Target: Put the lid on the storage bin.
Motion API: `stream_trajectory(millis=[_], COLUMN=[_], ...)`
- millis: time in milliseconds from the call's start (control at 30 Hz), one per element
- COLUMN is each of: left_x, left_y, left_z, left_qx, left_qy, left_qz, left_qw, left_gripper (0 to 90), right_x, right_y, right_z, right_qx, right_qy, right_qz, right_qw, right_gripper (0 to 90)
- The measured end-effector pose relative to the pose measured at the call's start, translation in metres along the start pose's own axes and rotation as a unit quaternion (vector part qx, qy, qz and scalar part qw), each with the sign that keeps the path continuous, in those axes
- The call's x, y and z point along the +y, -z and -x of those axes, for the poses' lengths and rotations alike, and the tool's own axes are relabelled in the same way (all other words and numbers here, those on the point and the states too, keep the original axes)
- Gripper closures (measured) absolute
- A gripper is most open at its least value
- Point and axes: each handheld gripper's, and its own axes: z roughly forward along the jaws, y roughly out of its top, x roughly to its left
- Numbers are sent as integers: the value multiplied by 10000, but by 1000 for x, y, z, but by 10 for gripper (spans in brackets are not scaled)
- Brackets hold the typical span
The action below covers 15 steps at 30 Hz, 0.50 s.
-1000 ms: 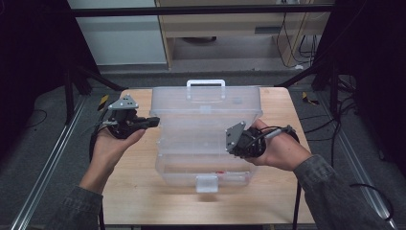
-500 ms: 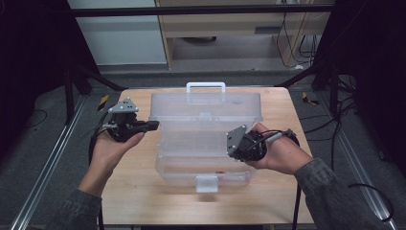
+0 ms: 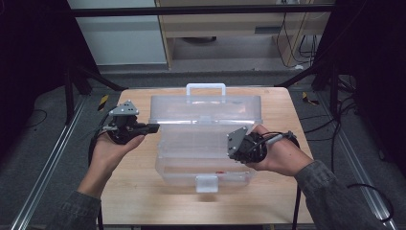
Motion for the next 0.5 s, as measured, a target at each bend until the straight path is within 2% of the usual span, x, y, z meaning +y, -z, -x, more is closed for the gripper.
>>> stream_trajectory(millis=[100,233,500], left_x=[-2,-5,-13], left_y=[0,0,0], left_z=[1,2,7], left_qx=[-7,-17,-86], left_qy=[-13,-9,-44], left_qz=[2,-47,-142], left_qw=[10000,10000,9999], left_gripper=[900,900,900], right_x=[-1,-4,-16], right_y=[1,4,14], right_z=[-1,-6,-20], right_qx=[-37,-129,-375], right_qy=[-66,-303,-759], right_qz=[92,313,399], right_qw=[9999,9990,9956], right_gripper=[801,732,479])
